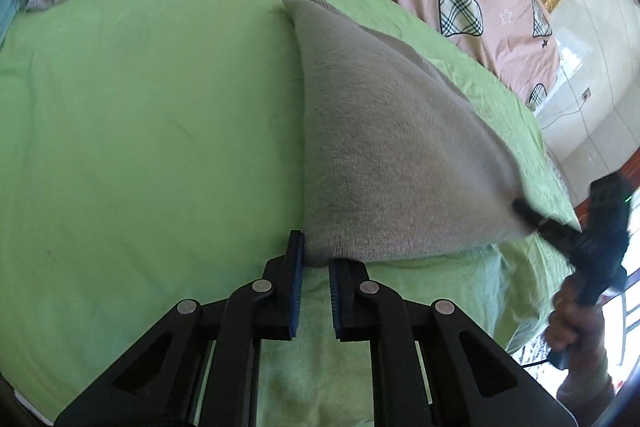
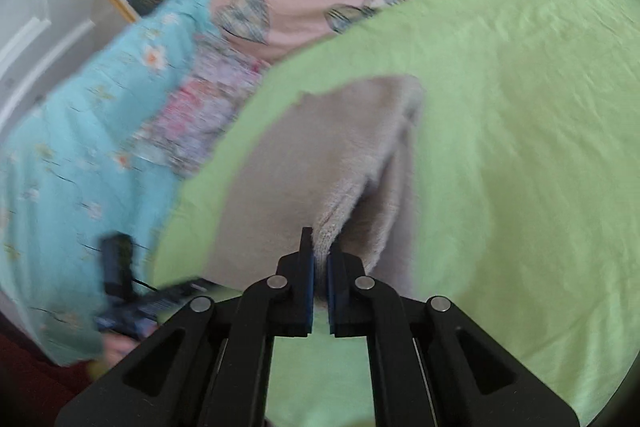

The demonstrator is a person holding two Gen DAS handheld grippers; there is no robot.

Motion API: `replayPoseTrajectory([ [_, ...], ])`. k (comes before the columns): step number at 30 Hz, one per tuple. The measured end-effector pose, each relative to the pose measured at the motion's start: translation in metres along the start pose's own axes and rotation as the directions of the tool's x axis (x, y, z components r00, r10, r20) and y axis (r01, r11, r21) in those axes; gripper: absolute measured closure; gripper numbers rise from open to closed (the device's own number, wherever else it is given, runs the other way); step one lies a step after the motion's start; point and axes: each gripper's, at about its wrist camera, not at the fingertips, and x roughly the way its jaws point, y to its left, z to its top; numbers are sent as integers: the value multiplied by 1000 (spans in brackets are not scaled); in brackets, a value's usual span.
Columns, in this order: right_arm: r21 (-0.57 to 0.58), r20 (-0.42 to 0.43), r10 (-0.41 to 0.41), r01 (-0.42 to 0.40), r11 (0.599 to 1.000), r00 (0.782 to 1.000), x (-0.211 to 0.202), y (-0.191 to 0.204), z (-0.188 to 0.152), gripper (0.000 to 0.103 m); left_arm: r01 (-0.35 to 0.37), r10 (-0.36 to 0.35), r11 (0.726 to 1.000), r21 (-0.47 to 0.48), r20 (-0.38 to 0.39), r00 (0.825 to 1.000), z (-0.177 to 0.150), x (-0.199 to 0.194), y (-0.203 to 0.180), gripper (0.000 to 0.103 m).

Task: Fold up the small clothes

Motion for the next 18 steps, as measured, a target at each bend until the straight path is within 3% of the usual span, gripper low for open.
replayPoseTrajectory([
  [2,7,-54,-60,61,998,997,17,-11,-14,97,0,0,1000,-10,-14,1000,0,3,2,93],
  [8,-30,-62,-103,102,994,993,22,-4,-14,98,23,-24,999,-36,-32,999,2,7,6,92],
  [10,-18,-73,-110,109,994,991,21,-6,-12,96,11,-11,1000,2,-46,999,1,5,1,92],
  [12,20,-79,-118,120,993,990,15,-10,-10,85,-21,25,998,62,-61,998,-4,-3,-6,94],
  [13,34,-78,-113,116,993,991,9,-13,-10,81,-12,18,996,89,-64,998,-5,-8,-9,95],
  [18,59,-17,-101,102,993,995,-13,-10,2,80,65,-64,980,188,-13,998,-1,-43,-27,94],
])
